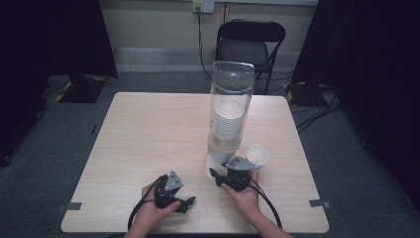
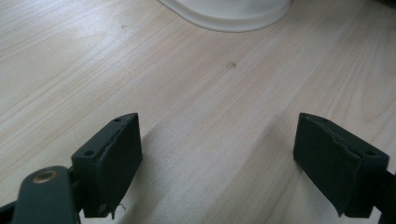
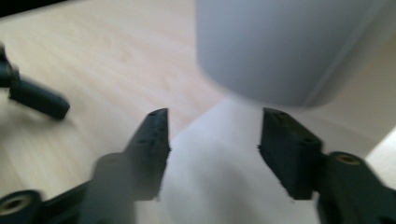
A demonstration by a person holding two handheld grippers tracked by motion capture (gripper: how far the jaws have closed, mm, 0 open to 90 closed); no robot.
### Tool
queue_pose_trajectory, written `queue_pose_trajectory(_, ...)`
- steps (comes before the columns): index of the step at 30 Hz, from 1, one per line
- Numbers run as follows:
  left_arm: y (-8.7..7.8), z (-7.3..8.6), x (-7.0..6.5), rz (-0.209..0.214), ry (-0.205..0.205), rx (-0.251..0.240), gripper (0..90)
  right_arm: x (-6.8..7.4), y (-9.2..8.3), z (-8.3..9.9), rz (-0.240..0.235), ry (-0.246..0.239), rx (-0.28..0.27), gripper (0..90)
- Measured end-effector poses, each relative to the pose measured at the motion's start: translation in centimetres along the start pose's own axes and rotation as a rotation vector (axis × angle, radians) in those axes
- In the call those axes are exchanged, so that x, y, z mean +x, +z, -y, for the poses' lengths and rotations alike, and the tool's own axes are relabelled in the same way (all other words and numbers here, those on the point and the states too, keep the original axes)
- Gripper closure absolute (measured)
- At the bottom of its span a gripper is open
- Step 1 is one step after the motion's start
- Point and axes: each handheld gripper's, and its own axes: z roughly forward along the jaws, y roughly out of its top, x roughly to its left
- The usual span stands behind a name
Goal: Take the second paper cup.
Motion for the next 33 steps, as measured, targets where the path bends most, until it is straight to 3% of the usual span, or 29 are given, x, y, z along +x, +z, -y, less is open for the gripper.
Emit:
queue_pose_trajectory(2, 0.0, 0.0, 0.0, -0.001, 0.000, -0.001, 15.0, -0.4, -1.0, -1.0, 0.042, 0.040, -0.052, 35.2)
queue_pose_trajectory(4, 0.0, 0.0, 0.0, -0.002, 0.000, 0.000, 15.0, -1.1, -1.1, -1.7, 0.014, 0.095, -0.040, 29.5)
queue_pose_trajectory(6, 0.0, 0.0, 0.0, -0.003, -0.002, -0.001, 15.0, -1.3, -1.5, -2.5, 0.065, 0.045, -0.054, 25.3)
queue_pose_trajectory(8, 0.0, 0.0, 0.0, -0.007, 0.002, 0.000, 15.0, -1.5, -1.8, -3.4, 0.058, 0.064, -0.065, 25.0)
queue_pose_trajectory(12, 0.0, 0.0, 0.0, -0.002, -0.003, 0.000, 14.9, -1.4, -1.7, -5.1, 0.058, 0.038, -0.096, 24.2)
queue_pose_trajectory(15, 0.0, 0.0, 0.0, -0.001, -0.002, 0.000, 14.9, -1.4, -1.4, -5.8, 0.060, 0.060, -0.117, 25.8)
queue_pose_trajectory(27, 0.0, 0.0, 0.0, -0.002, -0.004, 0.000, 14.7, -0.7, -0.7, -4.5, 0.073, 0.062, -0.137, 31.6)
queue_pose_trajectory(33, 0.0, 0.0, 0.0, -0.002, -0.004, 0.000, 14.7, -0.9, -0.6, -4.4, 0.084, 0.016, -0.125, 32.0)
